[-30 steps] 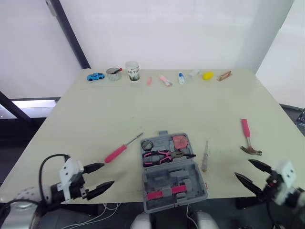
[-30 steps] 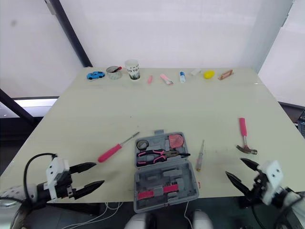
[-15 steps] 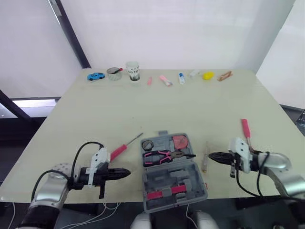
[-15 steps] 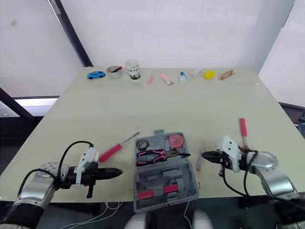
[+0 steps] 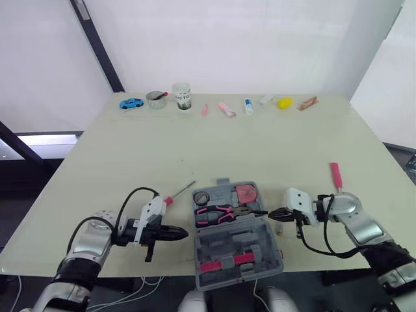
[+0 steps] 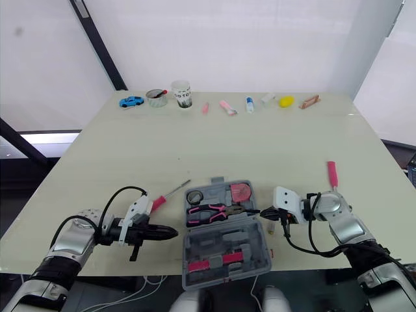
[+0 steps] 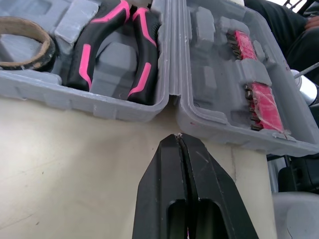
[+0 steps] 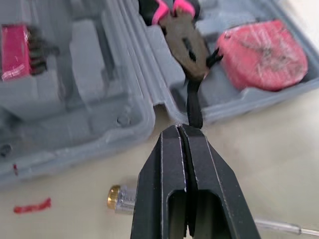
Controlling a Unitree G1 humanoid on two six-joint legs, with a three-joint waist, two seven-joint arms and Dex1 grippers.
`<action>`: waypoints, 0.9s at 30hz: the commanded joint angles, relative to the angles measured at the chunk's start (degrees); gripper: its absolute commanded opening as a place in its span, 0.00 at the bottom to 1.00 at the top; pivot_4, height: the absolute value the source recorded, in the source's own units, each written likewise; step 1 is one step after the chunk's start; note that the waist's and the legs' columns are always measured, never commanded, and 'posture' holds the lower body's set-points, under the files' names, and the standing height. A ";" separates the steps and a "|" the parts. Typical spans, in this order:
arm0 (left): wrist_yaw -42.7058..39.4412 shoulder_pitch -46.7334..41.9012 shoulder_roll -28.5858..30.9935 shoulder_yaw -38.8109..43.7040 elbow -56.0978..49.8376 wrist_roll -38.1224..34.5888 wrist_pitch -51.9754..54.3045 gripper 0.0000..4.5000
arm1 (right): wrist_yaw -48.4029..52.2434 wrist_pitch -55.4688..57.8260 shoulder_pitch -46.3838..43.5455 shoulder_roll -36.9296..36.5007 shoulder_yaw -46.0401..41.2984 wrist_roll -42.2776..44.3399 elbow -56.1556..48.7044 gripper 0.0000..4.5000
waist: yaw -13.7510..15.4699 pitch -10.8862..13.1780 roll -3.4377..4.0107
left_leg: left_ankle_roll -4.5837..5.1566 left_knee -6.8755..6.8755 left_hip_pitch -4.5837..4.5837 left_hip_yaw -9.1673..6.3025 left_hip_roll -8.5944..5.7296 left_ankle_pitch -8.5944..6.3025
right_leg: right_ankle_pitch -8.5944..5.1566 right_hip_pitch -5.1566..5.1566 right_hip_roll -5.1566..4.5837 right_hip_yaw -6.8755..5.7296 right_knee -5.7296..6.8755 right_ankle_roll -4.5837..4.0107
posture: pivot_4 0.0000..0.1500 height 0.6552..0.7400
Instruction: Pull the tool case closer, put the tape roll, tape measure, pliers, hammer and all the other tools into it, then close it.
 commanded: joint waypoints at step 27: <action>1.90 -7.24 -8.25 -1.37 9.73 4.61 -6.28 0.01 | 2.96 -4.82 -2.34 3.35 1.87 -3.05 3.14 0.00 | -0.01 0.00 0.00 | 0.01 0.83 0.01 -0.08 0.04 0.00 | 0.00 0.01 0.00 0.03 0.88 -0.01 | 1.00 1.00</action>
